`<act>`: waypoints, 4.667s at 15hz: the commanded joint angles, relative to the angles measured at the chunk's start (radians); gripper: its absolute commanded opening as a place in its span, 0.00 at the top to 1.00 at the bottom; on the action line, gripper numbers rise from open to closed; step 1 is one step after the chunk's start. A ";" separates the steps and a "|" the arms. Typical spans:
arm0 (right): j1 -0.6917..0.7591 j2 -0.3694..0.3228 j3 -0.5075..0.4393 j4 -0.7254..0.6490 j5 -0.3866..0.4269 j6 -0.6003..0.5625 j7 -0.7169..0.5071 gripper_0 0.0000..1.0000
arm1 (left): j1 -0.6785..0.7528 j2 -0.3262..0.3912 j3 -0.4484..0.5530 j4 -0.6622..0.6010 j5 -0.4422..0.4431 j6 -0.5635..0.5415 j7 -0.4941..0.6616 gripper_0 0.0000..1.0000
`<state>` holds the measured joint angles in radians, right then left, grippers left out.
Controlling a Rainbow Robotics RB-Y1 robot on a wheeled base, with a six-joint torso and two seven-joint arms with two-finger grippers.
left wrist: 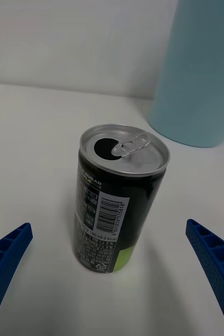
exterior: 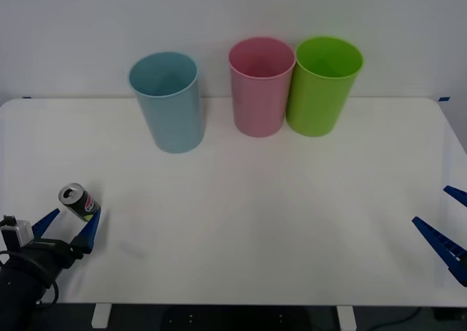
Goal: Grasp the object on the table and drop it into the matching bin: aluminum can to the light blue bin, PET bottle to the pink bin.
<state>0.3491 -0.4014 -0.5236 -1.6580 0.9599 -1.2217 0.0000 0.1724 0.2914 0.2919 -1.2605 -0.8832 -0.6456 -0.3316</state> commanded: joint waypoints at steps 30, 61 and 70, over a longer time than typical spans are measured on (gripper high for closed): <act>0.000 0.000 0.000 0.000 0.000 0.000 0.000 0.00 | -0.120 0.000 0.012 0.087 0.003 -0.013 -0.029 1.00; 0.000 0.000 0.000 0.000 0.000 0.000 0.000 0.00 | -0.272 0.000 0.029 -0.499 -0.329 -0.037 0.534 1.00; 0.000 0.000 0.000 0.000 0.000 0.000 0.000 0.00 | -0.511 0.002 -0.017 -0.315 -0.497 -0.013 0.543 1.00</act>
<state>0.3491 -0.4014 -0.5236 -1.6581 0.9599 -1.2217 0.0000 -0.3150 0.2922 0.2790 -1.6015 -1.3674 -0.6577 0.2151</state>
